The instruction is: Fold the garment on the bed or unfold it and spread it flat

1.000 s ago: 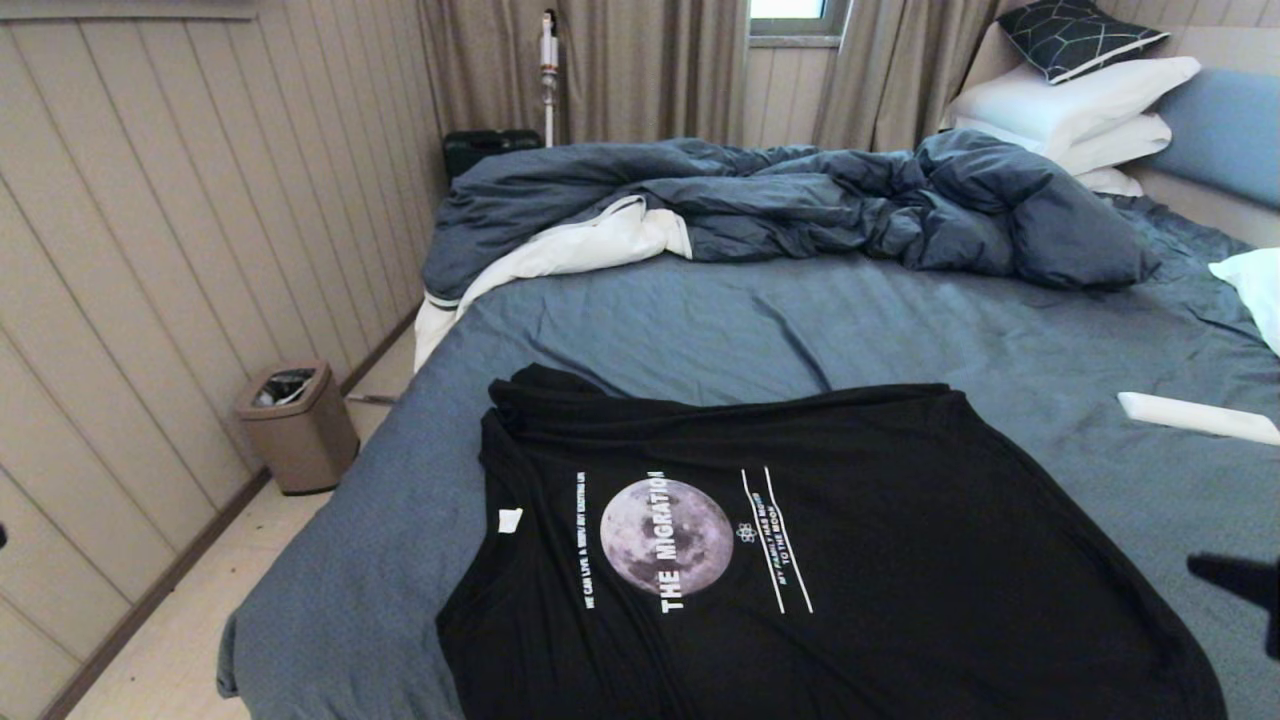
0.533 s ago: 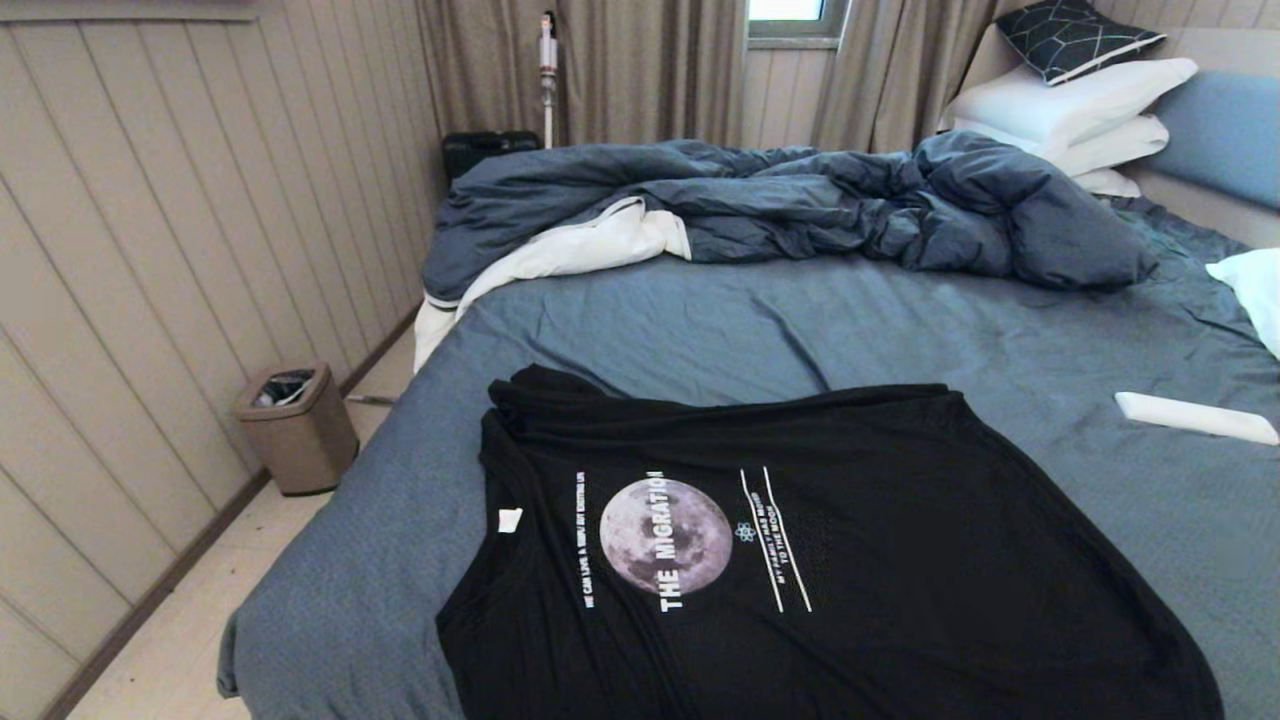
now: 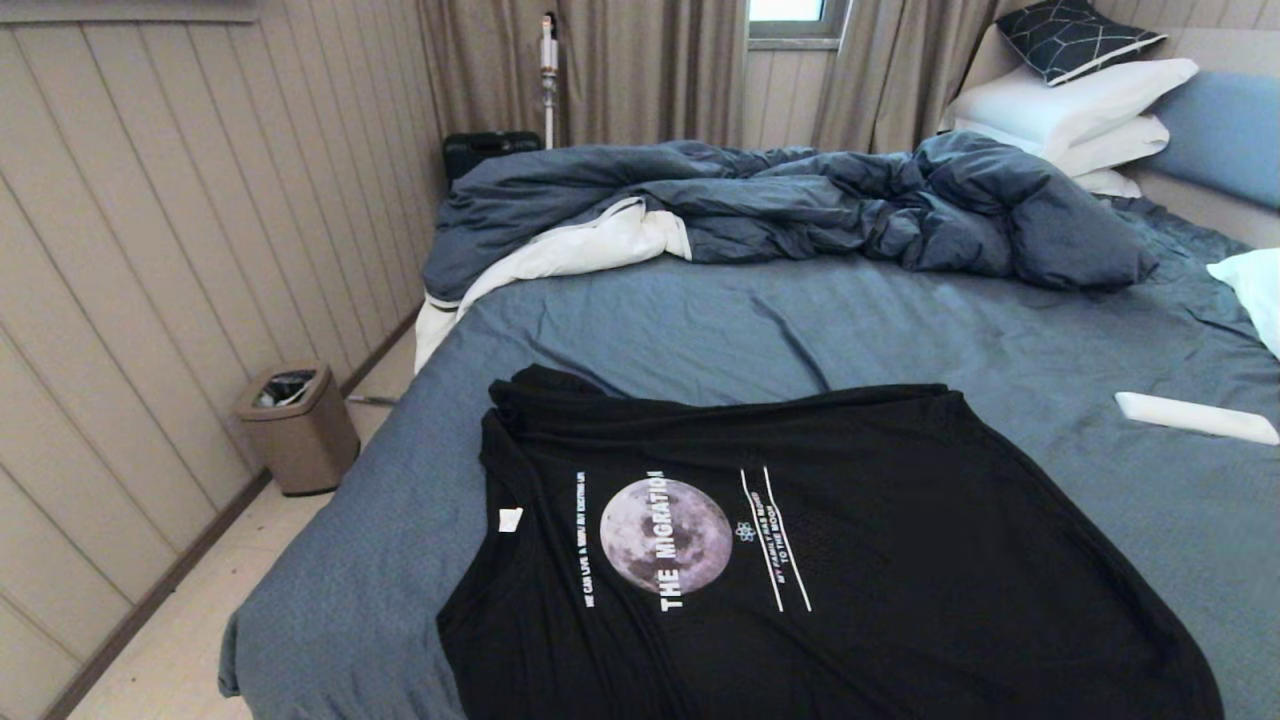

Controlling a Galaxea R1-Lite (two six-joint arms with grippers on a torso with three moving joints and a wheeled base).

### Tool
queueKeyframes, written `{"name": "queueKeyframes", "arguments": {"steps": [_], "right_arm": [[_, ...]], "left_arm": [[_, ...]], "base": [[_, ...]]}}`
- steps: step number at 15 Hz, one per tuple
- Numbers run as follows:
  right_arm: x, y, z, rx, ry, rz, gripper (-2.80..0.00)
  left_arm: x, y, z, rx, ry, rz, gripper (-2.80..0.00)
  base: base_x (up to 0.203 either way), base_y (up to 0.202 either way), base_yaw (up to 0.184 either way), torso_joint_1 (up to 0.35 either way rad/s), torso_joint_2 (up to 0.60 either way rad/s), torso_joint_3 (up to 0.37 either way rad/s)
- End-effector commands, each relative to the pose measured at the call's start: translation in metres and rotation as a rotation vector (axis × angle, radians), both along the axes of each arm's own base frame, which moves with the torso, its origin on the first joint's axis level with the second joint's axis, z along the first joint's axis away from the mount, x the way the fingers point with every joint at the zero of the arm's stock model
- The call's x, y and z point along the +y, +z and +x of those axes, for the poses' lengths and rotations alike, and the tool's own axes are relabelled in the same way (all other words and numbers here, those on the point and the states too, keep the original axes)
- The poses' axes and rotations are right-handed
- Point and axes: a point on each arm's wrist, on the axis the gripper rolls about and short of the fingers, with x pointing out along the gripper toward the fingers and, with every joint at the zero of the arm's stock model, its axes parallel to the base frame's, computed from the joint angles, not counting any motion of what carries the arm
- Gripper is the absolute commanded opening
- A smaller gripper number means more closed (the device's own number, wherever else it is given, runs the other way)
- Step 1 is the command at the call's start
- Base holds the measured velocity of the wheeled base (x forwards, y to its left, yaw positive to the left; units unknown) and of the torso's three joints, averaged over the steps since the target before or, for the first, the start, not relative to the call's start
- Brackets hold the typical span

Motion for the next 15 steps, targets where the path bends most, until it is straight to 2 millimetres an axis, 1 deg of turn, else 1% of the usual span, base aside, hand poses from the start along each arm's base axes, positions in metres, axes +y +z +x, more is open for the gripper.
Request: {"name": "queueKeyframes", "arguments": {"steps": [1,2,3,5,7,10,12,13,15], "right_arm": [[0.0,0.021,-0.003,-0.214,-0.02,-0.024,-2.8],[0.0,0.021,-0.003,-0.218,-0.033,-0.025,-2.8],[-0.001,0.021,-0.003,-0.214,-0.037,-0.025,-2.8],[-0.001,0.021,-0.003,-0.216,-0.039,-0.024,-2.8],[-0.001,0.022,-0.003,-0.223,-0.066,-0.022,-2.8],[0.0,0.021,-0.003,-0.218,-0.111,-0.027,-2.8],[-0.001,0.02,-0.003,-0.21,-0.027,-0.023,-2.8],[-0.001,0.016,-0.002,-0.167,-0.014,-0.012,-2.8],[-0.001,0.016,-0.002,-0.165,-0.033,-0.006,-2.8]], "left_arm": [[0.0,-0.001,0.008,-0.102,0.001,0.028,-2.8],[0.0,0.008,0.009,-0.187,-0.029,0.073,-2.8],[-0.001,0.011,0.01,-0.214,-0.082,0.101,-2.8],[-0.002,0.012,0.01,-0.212,-0.116,0.148,-2.8],[-0.001,0.012,0.01,-0.21,-0.101,0.156,-2.8],[-0.001,0.018,0.01,-0.266,-0.094,0.178,-2.8],[-0.001,0.018,0.01,-0.268,-0.093,0.177,-2.8],[-0.001,0.018,0.01,-0.271,-0.092,0.172,-2.8],[-0.001,0.018,0.01,-0.274,-0.086,0.151,-2.8]], "base": [[0.0,0.0,0.0,0.0,0.0,0.0],[0.0,0.0,0.0,0.0,0.0,0.0],[0.0,0.0,0.0,0.0,0.0,0.0],[0.0,0.0,0.0,0.0,0.0,0.0],[0.0,0.0,0.0,0.0,0.0,0.0],[0.0,0.0,0.0,0.0,0.0,0.0],[0.0,0.0,0.0,0.0,0.0,0.0],[0.0,0.0,0.0,0.0,0.0,0.0],[0.0,0.0,0.0,0.0,0.0,0.0]]}}
